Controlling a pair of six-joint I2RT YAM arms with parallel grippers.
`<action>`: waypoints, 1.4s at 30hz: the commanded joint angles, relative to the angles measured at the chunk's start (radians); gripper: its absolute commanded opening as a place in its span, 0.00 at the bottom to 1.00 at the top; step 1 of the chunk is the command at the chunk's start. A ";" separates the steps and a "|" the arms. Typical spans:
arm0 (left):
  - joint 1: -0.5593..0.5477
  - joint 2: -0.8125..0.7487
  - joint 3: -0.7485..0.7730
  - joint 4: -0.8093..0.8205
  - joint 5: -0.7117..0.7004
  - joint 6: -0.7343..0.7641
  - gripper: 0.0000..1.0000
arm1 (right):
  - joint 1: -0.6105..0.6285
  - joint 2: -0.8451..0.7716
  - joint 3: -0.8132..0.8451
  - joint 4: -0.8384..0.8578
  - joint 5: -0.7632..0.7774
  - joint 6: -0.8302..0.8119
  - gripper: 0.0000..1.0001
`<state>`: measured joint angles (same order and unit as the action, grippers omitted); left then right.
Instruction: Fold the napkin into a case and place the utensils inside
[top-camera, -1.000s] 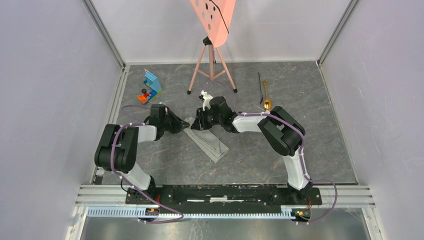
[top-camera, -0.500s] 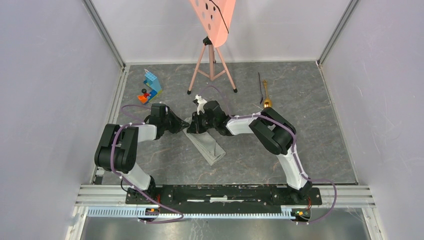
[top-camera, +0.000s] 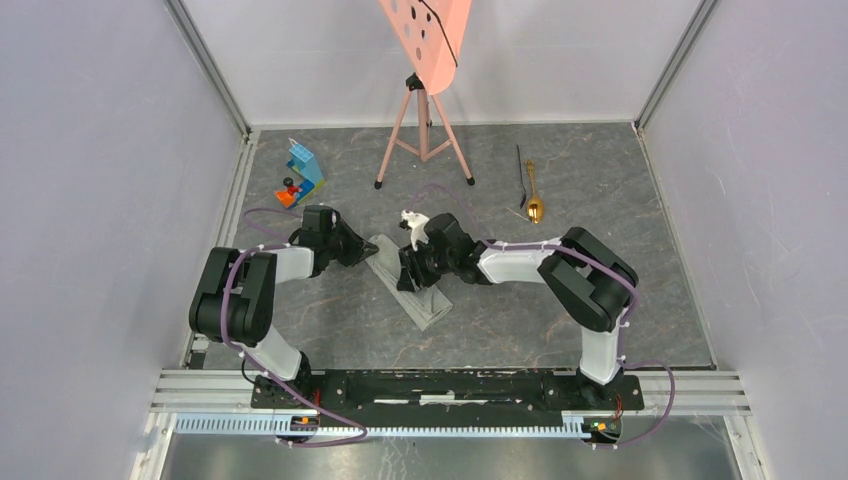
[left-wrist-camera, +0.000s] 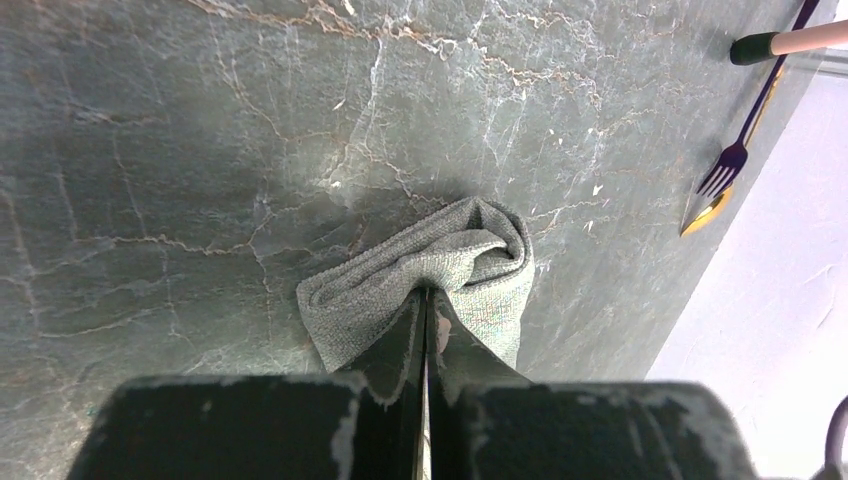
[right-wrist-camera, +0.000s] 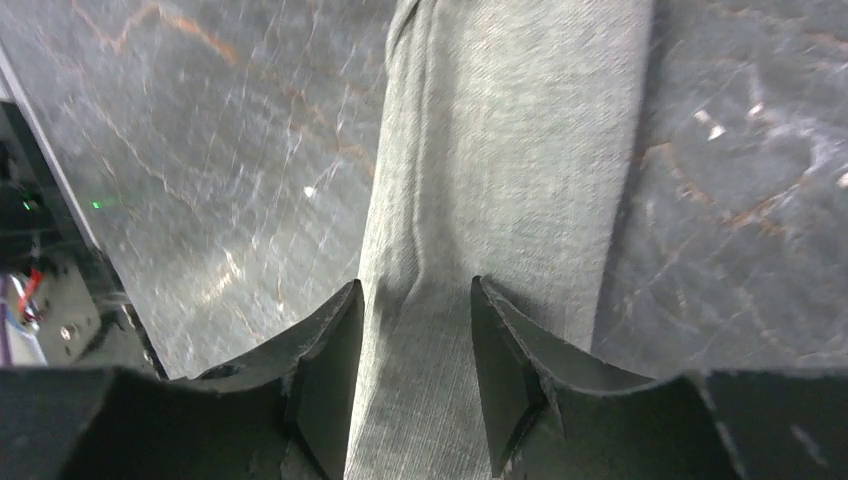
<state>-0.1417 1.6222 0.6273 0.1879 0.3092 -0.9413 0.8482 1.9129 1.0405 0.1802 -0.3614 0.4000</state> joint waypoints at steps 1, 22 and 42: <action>0.010 -0.001 -0.010 -0.105 -0.146 0.031 0.02 | 0.072 -0.079 -0.063 -0.100 0.096 -0.135 0.50; 0.010 -0.042 0.016 -0.159 -0.168 0.051 0.02 | 0.360 0.124 0.290 -0.481 0.897 -0.279 0.70; 0.010 -0.651 0.232 -0.669 -0.434 0.296 0.51 | 0.325 -0.039 0.270 -0.292 0.424 -0.030 0.00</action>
<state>-0.1387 1.1236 0.7574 -0.2897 0.0376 -0.7792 1.1992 1.9827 1.3163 -0.2474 0.3817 0.2081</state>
